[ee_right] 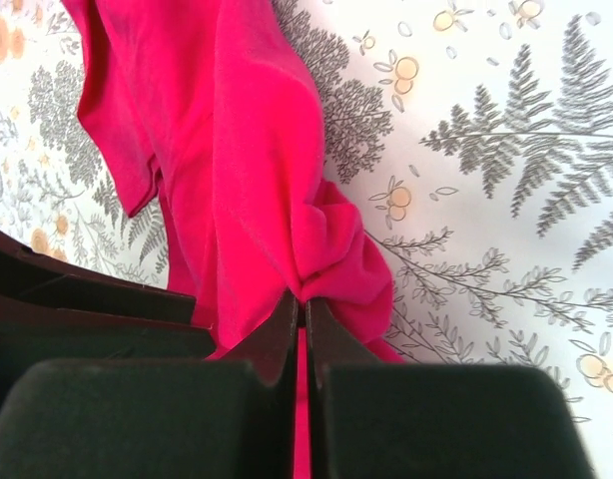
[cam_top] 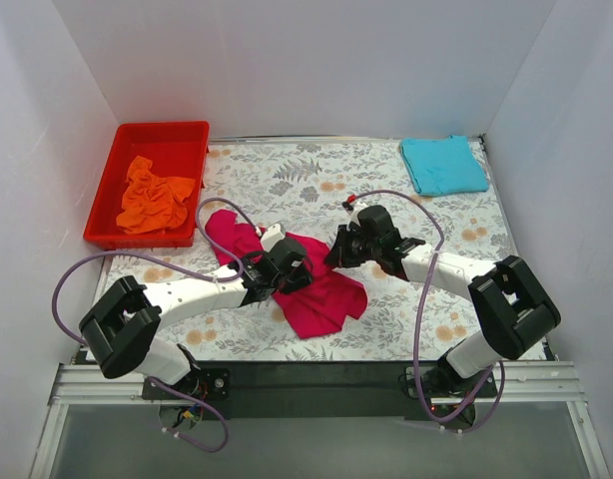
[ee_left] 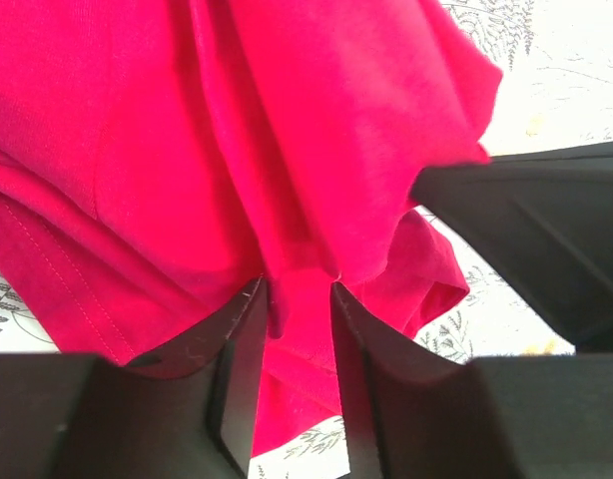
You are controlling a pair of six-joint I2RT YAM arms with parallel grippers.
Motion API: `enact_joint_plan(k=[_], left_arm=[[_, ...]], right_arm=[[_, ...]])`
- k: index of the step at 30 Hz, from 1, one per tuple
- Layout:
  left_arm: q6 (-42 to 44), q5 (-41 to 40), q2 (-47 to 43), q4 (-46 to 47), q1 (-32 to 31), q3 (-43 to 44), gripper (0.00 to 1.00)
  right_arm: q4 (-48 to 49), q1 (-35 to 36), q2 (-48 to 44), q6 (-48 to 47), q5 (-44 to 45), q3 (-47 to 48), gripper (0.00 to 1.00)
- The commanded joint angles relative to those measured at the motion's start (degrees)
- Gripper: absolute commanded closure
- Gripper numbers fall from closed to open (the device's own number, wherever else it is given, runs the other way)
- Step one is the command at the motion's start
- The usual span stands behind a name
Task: Fold and stack the t-shirts
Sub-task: Flatten the tshirt out
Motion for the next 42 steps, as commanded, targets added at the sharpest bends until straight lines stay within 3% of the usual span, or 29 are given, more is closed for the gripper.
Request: enact_joint_plan(k=[1,7,18,29,32,34,37,42], left_arm=[[-1.12,-1.12,-1.03,0.92,-0.24,0.43,0.67],[-3.23,-2.97,-0.32,-0.66,-0.07,0.34,0.58],[-3.67,-2.53,2.75,-2.07,0.37,1.57,0.58],[-2.53,-2.62,3.37,-0.40,0.37,2.80,0.77],[-2.18,-2.45,2.93,-0.22,0.37,3.33,0.87],[-0.77,-2.01,2.41,-0.31,0.37,4.29,1.00],[1.51,-3.23,-0.13,-3.37,0.64,6.22,1.00],[7.13,-4.47,-6.99,-9.79,5.80,10.09,1.00]], right_arm=[[-0.37,-0.28,-2.01,-1.87,2.77,1.77,0.99],[-0.81,-0.28,-1.83,-2.49,3.13,1.33,0.99],[-0.72,-0.63,-2.27,-3.01,3.21,1.33,0.99],[-0.72,-0.98,-2.36,-3.45,3.91,0.89,0.99],[-0.72,-1.42,-2.62,-3.54,4.62,0.71,0.99],[-0.81,-1.77,-2.80,-3.45,5.15,0.54,0.99],[-1.33,-2.91,-3.24,-3.89,6.46,0.45,0.99],[-4.75,-4.23,-5.34,-6.70,7.69,1.23,0.61]])
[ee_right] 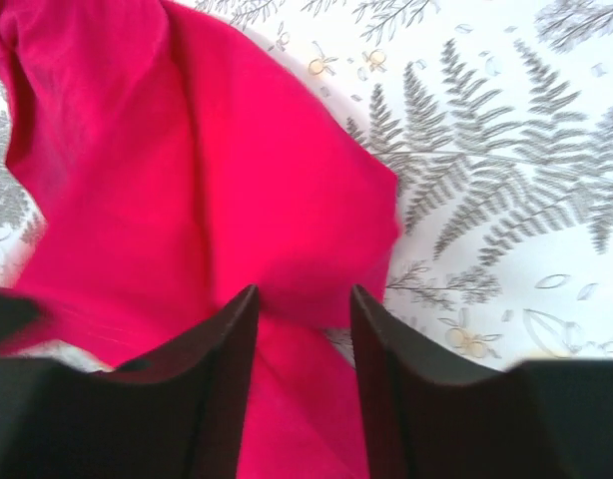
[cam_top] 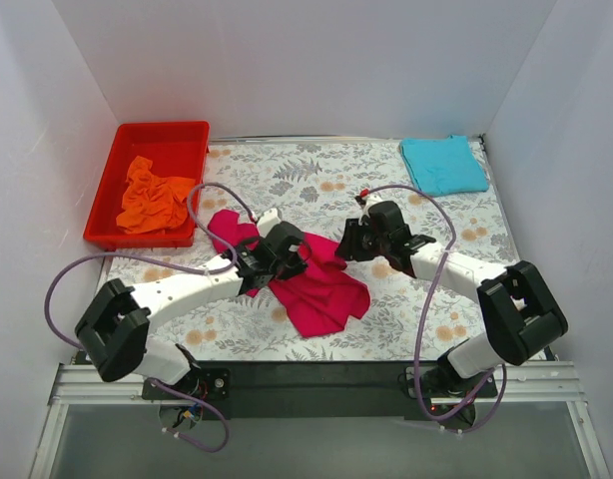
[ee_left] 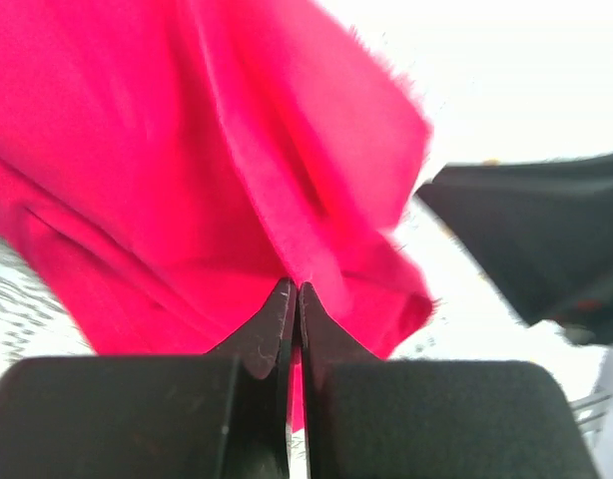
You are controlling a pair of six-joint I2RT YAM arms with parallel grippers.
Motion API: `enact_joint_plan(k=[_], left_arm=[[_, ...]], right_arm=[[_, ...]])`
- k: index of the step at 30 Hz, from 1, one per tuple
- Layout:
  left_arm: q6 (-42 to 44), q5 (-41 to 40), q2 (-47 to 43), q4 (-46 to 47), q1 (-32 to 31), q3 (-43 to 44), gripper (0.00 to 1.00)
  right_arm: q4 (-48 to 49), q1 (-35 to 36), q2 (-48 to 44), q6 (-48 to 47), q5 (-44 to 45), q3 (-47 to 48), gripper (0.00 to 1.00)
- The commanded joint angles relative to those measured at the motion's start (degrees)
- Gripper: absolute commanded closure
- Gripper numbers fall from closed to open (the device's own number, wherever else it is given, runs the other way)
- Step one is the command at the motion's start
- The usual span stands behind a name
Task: Fold and stack the t-shirts
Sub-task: Flatten the tshirt out
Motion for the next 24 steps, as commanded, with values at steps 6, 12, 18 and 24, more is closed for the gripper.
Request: enact_joint_plan(k=[6,12,18,24], left_arm=[[13.85,-1.42,-12.14,-12.30,10.72,14.40,1.00],[17.98,-1.69,-12.93,-15.83,11.87,21.26,1.00],[18.51,-1.94,-13.37,-16.71,12.14,23.29,1.00],[19.04,-3.44,-14.08,-17.41,12.58,24.26,1.00]], right_arm=[[-9.48,-0.67,-7.44,-6.92,2.33,0.71,0.42],[-15.56,-0.67,-9.99,-7.54,-0.93,-3.41,0.37],[-18.02,-0.67,-9.83,-8.33,-1.28,-3.95,0.34],[-21.54,-0.58,-4.46,-10.35,-4.97,-2.01,0.34]])
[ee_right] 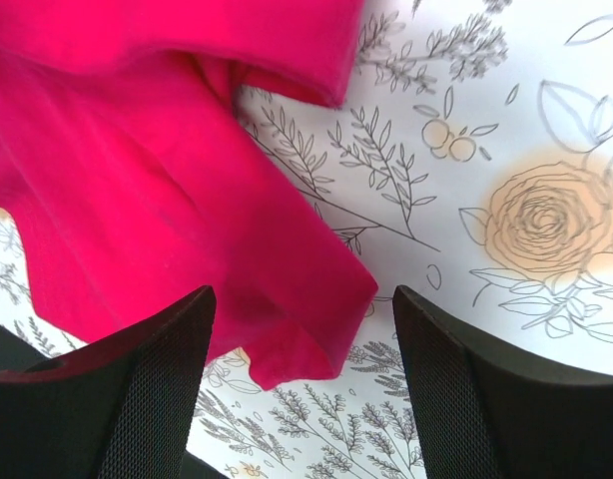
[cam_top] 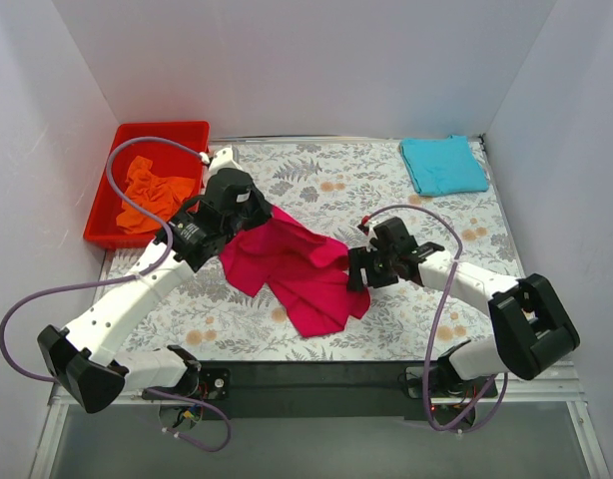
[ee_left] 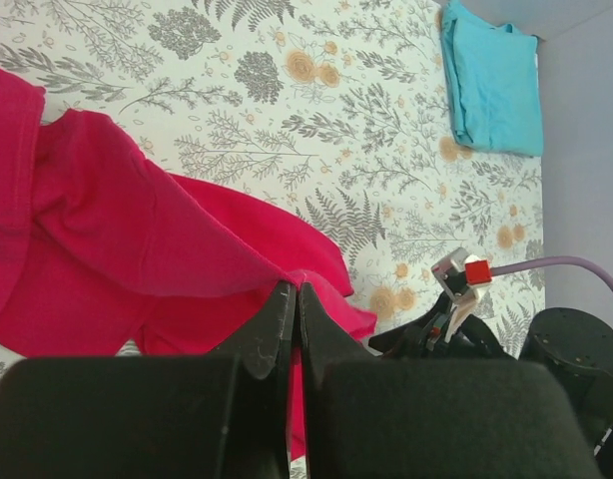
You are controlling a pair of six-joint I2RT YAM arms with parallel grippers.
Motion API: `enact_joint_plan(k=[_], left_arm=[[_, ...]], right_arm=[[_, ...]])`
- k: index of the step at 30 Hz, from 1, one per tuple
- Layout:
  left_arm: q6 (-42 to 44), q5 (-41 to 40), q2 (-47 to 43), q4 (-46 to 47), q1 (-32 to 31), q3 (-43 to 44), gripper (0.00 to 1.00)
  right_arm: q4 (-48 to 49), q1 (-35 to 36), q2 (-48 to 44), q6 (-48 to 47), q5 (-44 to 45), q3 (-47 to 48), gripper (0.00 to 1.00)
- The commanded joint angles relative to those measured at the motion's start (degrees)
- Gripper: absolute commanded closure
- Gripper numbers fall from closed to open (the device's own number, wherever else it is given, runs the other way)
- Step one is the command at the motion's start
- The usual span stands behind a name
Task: Fold and stack the t-shirts
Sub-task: Flatten the tshirt out
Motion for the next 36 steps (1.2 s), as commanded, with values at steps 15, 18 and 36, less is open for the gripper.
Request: enact_joint_plan(k=[15,18,36], left_arm=[[6.53,-1.87,6.90,-0.51,11.62,25.77,1.00],[6.09,-1.43,8.66,-1.04,13.30,33.87,1.00],[-13.33,-5.21,-32.63,-15.53,13.48,-7.13,1.00]], right_arm=[[-13.33,-5.35,-2.59,-7.74,21.46,23.13,0.99],[-13.78,-6.32,-8.91,-9.58,25.70,29.12,0.99],[-29.95,-6.41,-39.96,3.43,6.10,3.66,0.39]])
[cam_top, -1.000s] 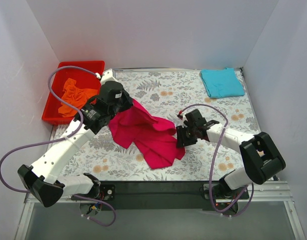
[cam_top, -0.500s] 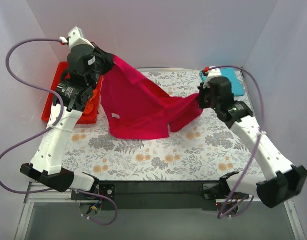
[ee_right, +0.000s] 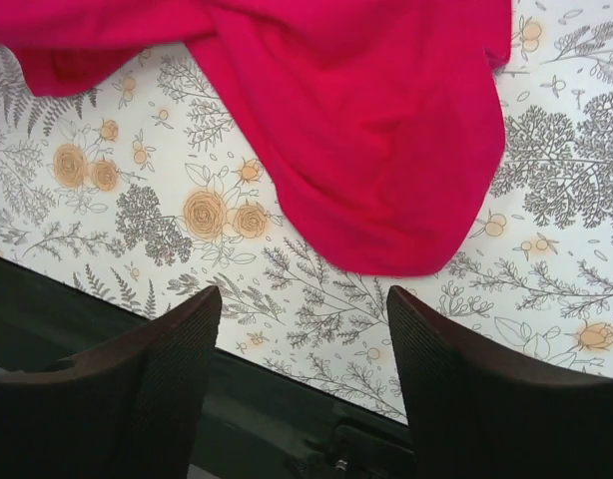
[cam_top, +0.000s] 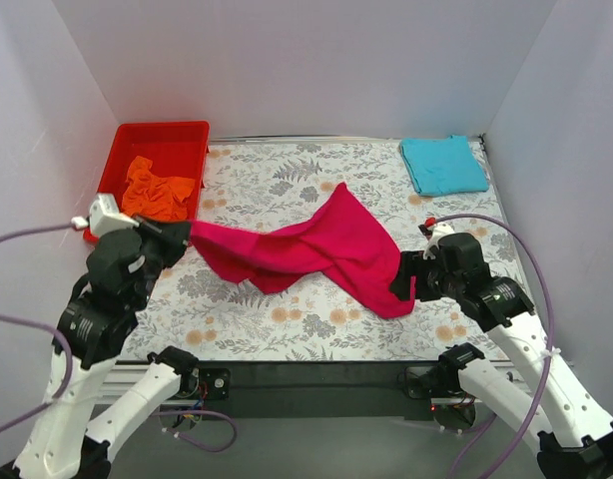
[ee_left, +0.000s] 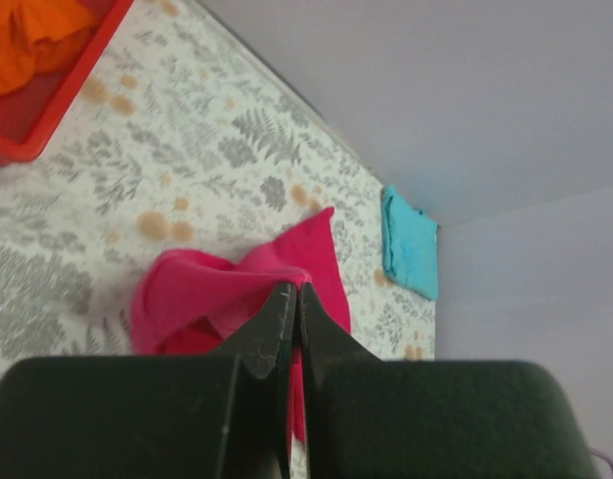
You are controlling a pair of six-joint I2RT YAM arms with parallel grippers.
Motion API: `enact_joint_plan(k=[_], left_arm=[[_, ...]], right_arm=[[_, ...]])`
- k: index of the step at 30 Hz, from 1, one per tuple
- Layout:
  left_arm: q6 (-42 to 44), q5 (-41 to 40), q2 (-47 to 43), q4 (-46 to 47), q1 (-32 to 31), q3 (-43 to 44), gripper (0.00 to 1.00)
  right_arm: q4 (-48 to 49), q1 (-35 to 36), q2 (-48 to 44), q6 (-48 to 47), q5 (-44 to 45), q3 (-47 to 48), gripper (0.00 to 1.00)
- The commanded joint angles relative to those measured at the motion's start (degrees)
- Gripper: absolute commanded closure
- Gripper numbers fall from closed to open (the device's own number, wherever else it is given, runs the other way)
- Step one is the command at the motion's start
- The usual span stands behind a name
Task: Fold and stack the t-shirts
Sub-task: Flatten the tshirt out
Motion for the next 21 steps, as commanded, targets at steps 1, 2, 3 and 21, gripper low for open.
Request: enact_joint_plan(k=[1,2,3,21], left_arm=[[-5.82,-1.84,-7.61,-8.42,0.08,-5.91,1.00],[-5.91,-1.75,-8.76,-9.49,0.08,-7.23,1.00],[-6.17,-1.93,-9.47,-10.64,0.17,-8.11,1.00],[-4.33,-0.70,-8.07,-8.54,0.08,-14.97,1.00]], right_arm=[[-0.44,0.06,-0.86,0.46,-0.06,1.27,0.36],[0.25,0.06,0.37,-0.51,0.21,1.80,0.32],[0.78,0.15,2.04,-2.00,0.39,3.37,0.31],[23.73,0.15,52.99,-18.28,1.79,21.57,0.34]])
